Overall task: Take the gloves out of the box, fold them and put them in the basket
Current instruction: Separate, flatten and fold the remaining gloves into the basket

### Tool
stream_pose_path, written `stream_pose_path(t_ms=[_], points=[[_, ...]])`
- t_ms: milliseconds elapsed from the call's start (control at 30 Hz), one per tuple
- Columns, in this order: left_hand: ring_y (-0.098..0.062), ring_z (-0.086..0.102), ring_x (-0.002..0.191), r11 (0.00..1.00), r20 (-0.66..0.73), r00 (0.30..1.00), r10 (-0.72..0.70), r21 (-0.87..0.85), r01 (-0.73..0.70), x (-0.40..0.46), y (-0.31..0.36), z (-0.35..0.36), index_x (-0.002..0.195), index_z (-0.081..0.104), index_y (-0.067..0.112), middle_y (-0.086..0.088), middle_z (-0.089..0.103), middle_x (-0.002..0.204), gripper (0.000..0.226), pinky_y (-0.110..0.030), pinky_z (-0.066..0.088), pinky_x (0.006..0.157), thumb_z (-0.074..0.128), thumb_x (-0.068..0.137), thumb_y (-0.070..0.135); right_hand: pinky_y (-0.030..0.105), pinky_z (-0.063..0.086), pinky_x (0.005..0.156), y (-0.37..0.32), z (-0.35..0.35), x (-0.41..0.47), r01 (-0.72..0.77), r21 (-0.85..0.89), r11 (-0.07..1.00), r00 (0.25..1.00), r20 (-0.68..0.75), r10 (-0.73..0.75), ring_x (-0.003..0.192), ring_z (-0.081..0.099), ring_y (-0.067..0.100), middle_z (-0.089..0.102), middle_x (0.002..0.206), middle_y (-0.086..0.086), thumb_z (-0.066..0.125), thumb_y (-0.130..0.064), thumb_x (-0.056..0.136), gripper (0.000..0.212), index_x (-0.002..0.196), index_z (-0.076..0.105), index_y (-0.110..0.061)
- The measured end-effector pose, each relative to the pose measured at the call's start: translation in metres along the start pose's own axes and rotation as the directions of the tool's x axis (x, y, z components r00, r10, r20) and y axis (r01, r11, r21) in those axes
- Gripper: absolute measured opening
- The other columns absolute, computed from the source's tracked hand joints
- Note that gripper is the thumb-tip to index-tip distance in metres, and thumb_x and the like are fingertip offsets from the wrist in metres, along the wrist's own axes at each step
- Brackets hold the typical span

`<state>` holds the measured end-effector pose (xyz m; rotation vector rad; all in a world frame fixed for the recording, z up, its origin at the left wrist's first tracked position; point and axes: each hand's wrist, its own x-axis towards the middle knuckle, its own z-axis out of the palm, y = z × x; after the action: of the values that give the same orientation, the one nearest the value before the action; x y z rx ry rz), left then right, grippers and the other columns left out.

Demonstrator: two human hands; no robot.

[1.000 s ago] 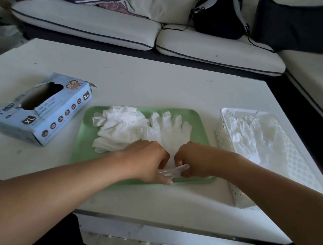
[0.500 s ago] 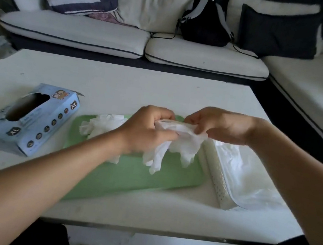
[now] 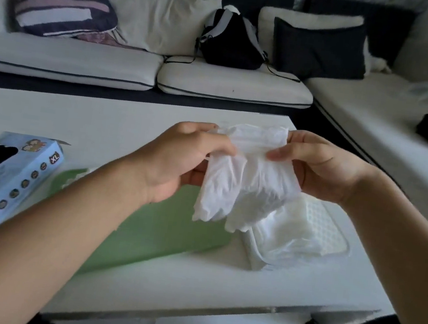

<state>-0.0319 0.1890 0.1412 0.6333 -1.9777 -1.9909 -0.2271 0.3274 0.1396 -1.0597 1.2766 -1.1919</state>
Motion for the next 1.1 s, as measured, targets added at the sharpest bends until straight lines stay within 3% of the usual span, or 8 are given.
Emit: stream_pose_path(t_ms=[133, 233, 433, 533, 633, 733, 833, 1100], points=[[-0.016, 0.065, 0.059, 1.000, 0.025, 1.000, -0.003, 0.031, 0.002, 0.023, 0.016, 0.020, 0.069, 0.067, 0.018, -0.002, 0.068, 0.070, 0.021, -0.025, 0.054, 0.055, 0.067, 0.089, 0.010, 0.033, 0.059, 0.075, -0.008, -0.026, -0.010, -0.008, -0.009, 1.000, 0.995, -0.095, 0.007, 0.083, 0.069, 0.028, 0.068, 0.101, 0.021, 0.063, -0.011, 0.083, 0.038, 0.113, 0.065, 0.012], [-0.017, 0.067, 0.063, 0.998, -0.074, 0.997, 0.011, 0.061, -0.007, 0.056, 0.024, 0.032, 0.086, 0.068, 0.013, -0.004, 0.071, 0.077, 0.004, -0.027, 0.056, 0.059, 0.070, 0.088, 0.010, 0.038, 0.059, 0.084, -0.014, -0.048, 0.000, -0.024, -0.127, 0.992, 0.953, -0.304, -0.016, 0.085, 0.071, 0.023, 0.073, 0.102, 0.014, 0.076, -0.015, 0.081, 0.042, 0.116, 0.065, 0.005], [-0.024, 0.074, 0.093, 0.968, -0.184, 0.955, 0.234, 0.140, -0.210, 0.103, 0.054, 0.041, 0.108, 0.073, 0.009, -0.011, 0.076, 0.110, 0.021, -0.039, 0.060, 0.085, 0.074, 0.088, 0.016, 0.048, 0.055, 0.098, -0.034, -0.063, 0.014, 0.231, -0.309, 0.923, 0.747, -0.551, -0.372, 0.108, 0.068, 0.037, 0.070, 0.114, 0.023, 0.072, -0.011, 0.090, 0.018, 0.104, 0.068, 0.001], [-0.015, 0.070, 0.078, 0.915, -0.154, 0.918, 0.365, 0.240, -0.323, 0.111, 0.057, 0.041, 0.096, 0.074, 0.014, -0.002, 0.074, 0.088, 0.014, -0.027, 0.055, 0.067, 0.077, 0.084, 0.021, 0.040, 0.058, 0.093, -0.035, -0.073, 0.010, 0.278, -0.346, 0.896, 0.723, -0.538, -0.433, 0.104, 0.071, 0.033, 0.069, 0.115, 0.024, 0.074, -0.011, 0.089, 0.011, 0.096, 0.068, -0.005], [-0.003, 0.048, 0.055, 0.879, -0.081, 0.925, 0.372, 0.350, -0.323, 0.114, 0.026, 0.048, 0.087, 0.069, 0.006, 0.004, 0.059, 0.070, 0.011, -0.017, 0.038, 0.052, 0.078, 0.086, 0.013, 0.039, 0.054, 0.098, -0.007, -0.084, 0.001, 0.143, -0.363, 0.921, 0.745, -0.573, -0.342, 0.101, 0.070, 0.027, 0.072, 0.106, 0.017, 0.083, -0.017, 0.080, 0.027, 0.102, 0.068, -0.016], [-0.010, 0.048, 0.063, 0.853, 0.029, 0.948, 0.317, 0.427, -0.298, 0.110, -0.035, 0.050, 0.094, 0.068, -0.006, -0.007, 0.060, 0.074, 0.025, -0.026, 0.040, 0.061, 0.082, 0.083, 0.012, 0.032, 0.049, 0.083, 0.036, -0.089, -0.016, -0.083, -0.540, 0.837, 0.816, -0.519, -0.254, 0.078, 0.062, 0.012, 0.070, 0.078, -0.010, 0.084, -0.015, 0.078, 0.020, 0.093, 0.072, -0.022], [0.002, 0.053, 0.063, 0.781, 0.186, 0.953, 0.240, 0.546, -0.303, 0.091, -0.085, 0.058, 0.082, 0.075, 0.011, 0.006, 0.070, 0.070, 0.010, -0.022, 0.044, 0.065, 0.084, 0.080, 0.016, 0.032, 0.053, 0.098, 0.069, -0.088, -0.037, -0.278, -0.686, 0.672, 0.933, -0.359, 0.020, 0.090, 0.072, 0.004, 0.077, 0.094, -0.012, 0.089, -0.021, 0.073, 0.028, 0.098, 0.077, -0.023], [-0.013, 0.064, 0.086, 0.445, 0.395, 0.915, 0.087, 0.806, -0.390, 0.055, -0.108, 0.089, 0.096, 0.075, 0.026, 0.011, 0.070, 0.090, 0.016, -0.036, 0.055, 0.079, 0.072, 0.081, 0.022, 0.021, 0.051, 0.096, 0.077, -0.071, -0.062, -0.319, -0.828, 0.461, 0.944, -0.234, 0.234, 0.093, 0.068, -0.008, 0.075, 0.095, -0.020, 0.086, -0.022, 0.077, 0.022, 0.094, 0.076, -0.031]])
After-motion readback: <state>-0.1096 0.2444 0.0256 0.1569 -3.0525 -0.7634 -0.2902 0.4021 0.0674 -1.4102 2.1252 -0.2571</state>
